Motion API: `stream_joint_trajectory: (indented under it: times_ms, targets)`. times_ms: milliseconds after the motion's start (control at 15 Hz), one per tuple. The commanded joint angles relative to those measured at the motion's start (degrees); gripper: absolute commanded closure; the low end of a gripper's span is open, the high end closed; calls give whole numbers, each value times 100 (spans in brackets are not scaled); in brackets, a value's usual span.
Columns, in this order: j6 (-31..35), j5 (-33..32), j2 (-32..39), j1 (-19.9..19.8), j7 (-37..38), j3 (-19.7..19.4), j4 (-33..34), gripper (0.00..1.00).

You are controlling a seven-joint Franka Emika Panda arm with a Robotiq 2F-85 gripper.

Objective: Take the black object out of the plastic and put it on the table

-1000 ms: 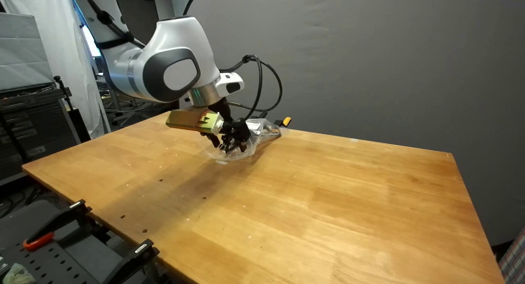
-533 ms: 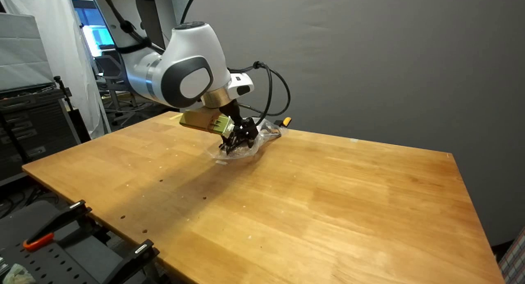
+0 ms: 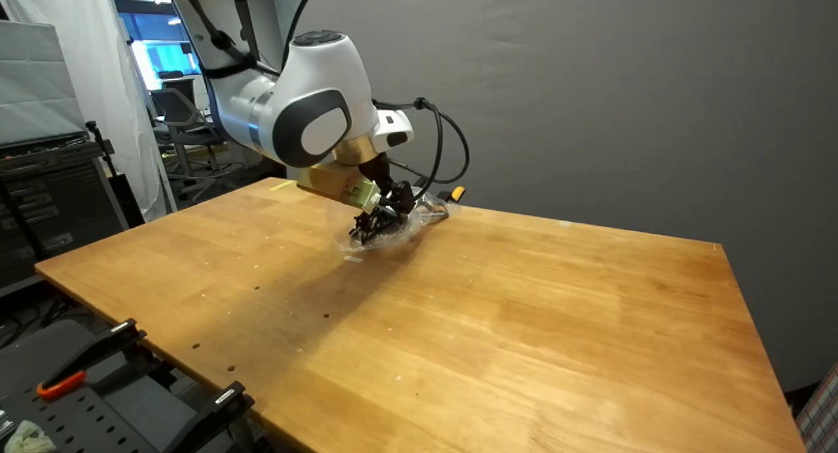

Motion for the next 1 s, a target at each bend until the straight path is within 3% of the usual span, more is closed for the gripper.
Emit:
stream_joint_trajectory:
  times_ms: [0,467,600,933]
  targets:
    - [-16,-112,15,-276,105,216,53,40]
    - [-109,-43,-282,-224,212,101,-224,94]
    - [-131,-39,-382,-185,231,74,-304,100]
    - [-401,-10,-934,-11,234,-59,-609,99]
